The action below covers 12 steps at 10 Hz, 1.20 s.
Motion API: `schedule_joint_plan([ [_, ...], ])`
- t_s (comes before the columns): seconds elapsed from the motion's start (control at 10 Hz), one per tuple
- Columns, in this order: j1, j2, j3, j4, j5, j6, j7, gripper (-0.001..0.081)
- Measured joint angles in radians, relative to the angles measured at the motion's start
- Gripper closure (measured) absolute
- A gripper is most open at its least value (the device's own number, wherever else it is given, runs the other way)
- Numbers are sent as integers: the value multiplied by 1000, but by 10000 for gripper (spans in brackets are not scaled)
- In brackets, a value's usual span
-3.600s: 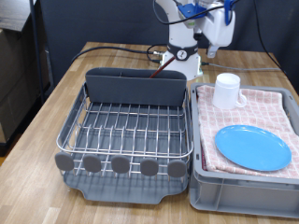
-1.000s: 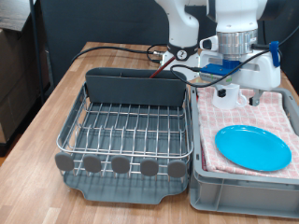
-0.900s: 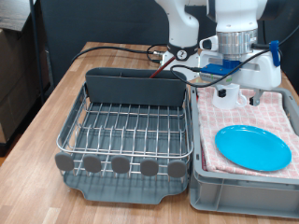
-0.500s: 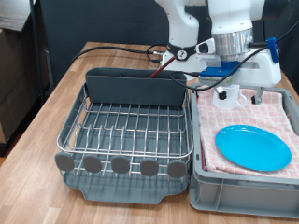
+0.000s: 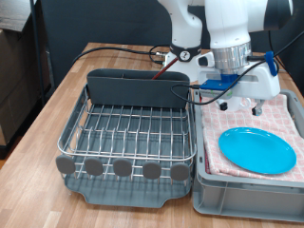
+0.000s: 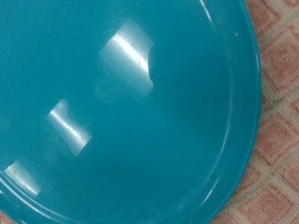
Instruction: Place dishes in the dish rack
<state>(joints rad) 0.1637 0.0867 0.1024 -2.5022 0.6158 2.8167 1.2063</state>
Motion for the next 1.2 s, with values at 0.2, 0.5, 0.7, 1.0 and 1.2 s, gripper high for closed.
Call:
schedule_joint_plan([
  [0.2, 0, 34, 8, 0, 29, 41, -19, 3],
  [0.5, -5, 73, 33, 6, 135, 99, -101, 3],
  [0.7, -13, 95, 49, 18, 197, 120, -155, 3],
  [1.0, -24, 126, 64, 43, 254, 130, -214, 3],
  [1.2, -31, 141, 77, 59, 310, 140, -260, 3],
])
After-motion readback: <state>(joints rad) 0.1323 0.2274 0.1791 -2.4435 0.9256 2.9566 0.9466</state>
